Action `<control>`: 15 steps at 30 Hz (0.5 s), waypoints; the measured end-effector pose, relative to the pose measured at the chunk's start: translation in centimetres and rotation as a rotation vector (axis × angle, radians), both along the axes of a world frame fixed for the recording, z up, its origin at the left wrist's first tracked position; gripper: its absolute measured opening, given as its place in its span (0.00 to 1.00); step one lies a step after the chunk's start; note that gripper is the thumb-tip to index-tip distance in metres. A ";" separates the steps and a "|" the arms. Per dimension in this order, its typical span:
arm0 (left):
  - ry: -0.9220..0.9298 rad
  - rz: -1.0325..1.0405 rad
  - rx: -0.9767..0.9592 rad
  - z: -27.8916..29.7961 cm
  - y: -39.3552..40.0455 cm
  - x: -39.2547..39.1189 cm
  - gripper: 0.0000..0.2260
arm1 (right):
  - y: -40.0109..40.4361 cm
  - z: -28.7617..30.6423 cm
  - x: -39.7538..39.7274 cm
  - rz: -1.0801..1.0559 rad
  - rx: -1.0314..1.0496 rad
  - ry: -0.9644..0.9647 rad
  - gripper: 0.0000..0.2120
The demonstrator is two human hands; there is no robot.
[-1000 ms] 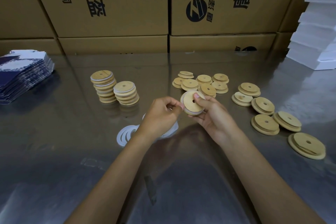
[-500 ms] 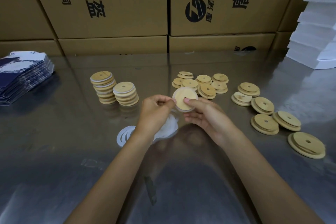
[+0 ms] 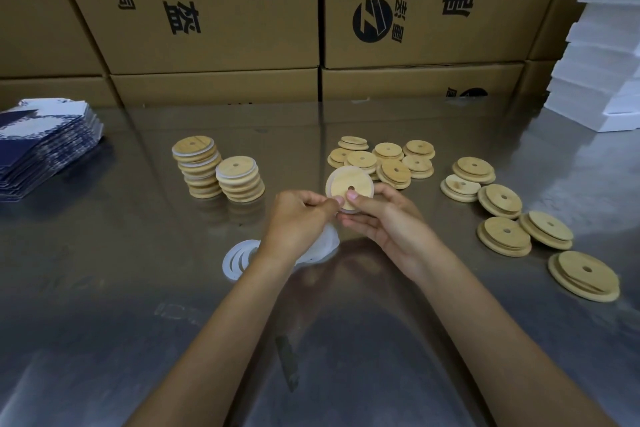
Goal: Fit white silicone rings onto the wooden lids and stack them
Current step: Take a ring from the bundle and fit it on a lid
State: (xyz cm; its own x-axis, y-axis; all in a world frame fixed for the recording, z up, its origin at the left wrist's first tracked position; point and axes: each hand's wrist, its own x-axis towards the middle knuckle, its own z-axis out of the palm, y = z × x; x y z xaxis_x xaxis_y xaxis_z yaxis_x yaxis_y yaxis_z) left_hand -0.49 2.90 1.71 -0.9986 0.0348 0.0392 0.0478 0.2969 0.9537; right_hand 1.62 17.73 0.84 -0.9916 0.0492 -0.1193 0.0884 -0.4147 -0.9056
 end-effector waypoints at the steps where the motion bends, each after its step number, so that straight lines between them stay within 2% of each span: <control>1: 0.001 0.002 -0.005 -0.2 0.1 -0.1 0.09 | 0.0 0.0 0.0 0.005 -0.004 -0.006 0.14; 5: 0.066 0.056 -0.005 -0.6 -0.1 -0.5 0.09 | 0.2 0.2 -0.1 0.052 -0.009 -0.045 0.08; 8: 0.176 0.089 -0.098 -0.8 -0.2 -0.8 0.07 | 0.3 0.2 -0.2 0.054 -0.002 -0.055 0.10; 12: 0.299 0.002 -0.259 -1.2 0.0 -0.8 0.26 | 0.1 0.0 -0.2 0.095 0.063 -0.033 0.14; 15: 0.398 0.003 -0.292 -1.4 -0.1 -0.8 0.27 | -0.2 -0.1 -0.1 0.140 0.136 -0.009 0.16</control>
